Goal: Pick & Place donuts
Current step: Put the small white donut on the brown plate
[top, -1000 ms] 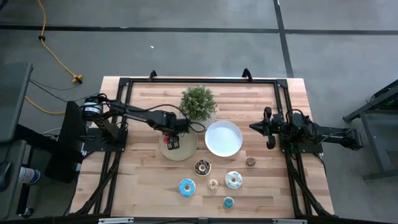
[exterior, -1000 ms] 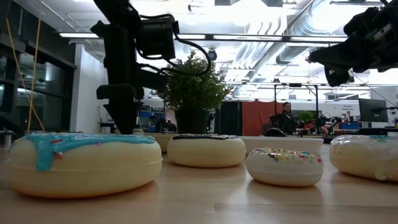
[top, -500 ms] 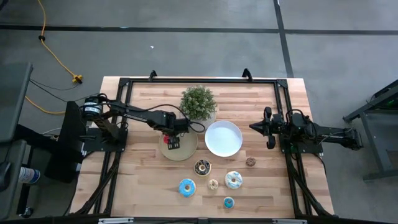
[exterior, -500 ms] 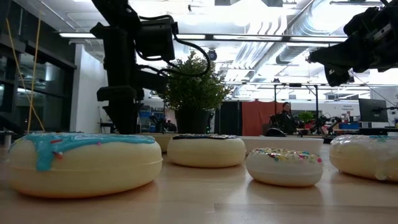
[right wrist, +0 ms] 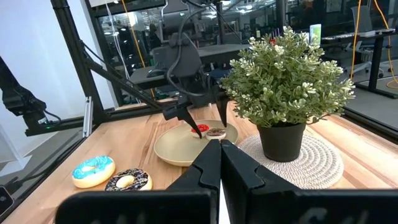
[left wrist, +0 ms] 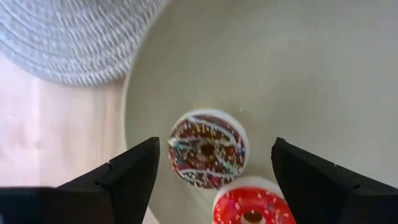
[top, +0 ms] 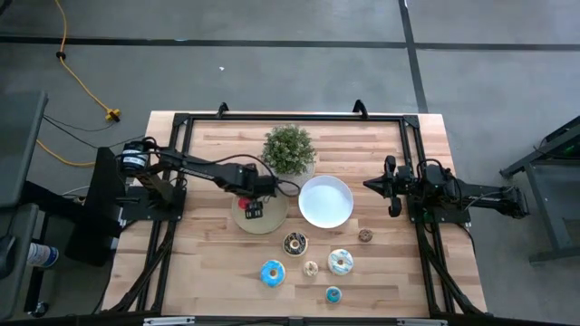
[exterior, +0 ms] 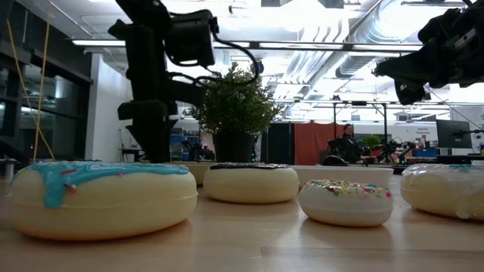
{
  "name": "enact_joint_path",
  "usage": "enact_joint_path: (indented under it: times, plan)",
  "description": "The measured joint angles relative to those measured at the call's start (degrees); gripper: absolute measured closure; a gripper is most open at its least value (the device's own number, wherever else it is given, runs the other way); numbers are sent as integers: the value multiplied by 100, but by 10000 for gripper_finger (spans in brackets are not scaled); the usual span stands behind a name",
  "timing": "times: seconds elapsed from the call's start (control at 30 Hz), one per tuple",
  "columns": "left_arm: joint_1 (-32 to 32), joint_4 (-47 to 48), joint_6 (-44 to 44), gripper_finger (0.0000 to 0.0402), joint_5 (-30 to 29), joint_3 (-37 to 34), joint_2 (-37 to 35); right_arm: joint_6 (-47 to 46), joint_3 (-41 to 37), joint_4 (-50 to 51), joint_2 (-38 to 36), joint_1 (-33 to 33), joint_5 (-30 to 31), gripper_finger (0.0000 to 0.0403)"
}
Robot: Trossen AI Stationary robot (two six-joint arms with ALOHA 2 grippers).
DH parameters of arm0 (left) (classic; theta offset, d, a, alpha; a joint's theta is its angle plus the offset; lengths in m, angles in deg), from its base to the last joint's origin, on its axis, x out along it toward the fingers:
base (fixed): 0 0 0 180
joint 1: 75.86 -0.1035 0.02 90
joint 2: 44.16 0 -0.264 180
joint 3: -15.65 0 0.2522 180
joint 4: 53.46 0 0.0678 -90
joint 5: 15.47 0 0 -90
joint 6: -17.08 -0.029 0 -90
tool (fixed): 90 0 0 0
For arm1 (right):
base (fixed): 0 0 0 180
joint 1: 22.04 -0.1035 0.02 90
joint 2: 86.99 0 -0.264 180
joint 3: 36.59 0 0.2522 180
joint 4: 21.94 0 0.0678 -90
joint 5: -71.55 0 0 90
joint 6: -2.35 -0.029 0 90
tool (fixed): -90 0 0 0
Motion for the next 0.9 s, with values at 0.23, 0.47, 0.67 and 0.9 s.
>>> enact_joint_path:
  times: [0.23, 0.47, 0.67, 0.9]
  plan:
    - [158, 39, -44, 102, -82, 292, -45, 2, 1, -4, 0, -1, 0, 402]
    - [551, 219, 91, 102, 25, 518, -382, 2, 2, -8, -2, 0, 2, 402]
    - [941, 357, 941, 102, 134, 518, -861, 1, 1, 20, 79, -2, 7, 402]
    - [1470, 125, 1901, 102, 836, 522, -1141, 2, 2, 22, 69, -2, 7, 402]
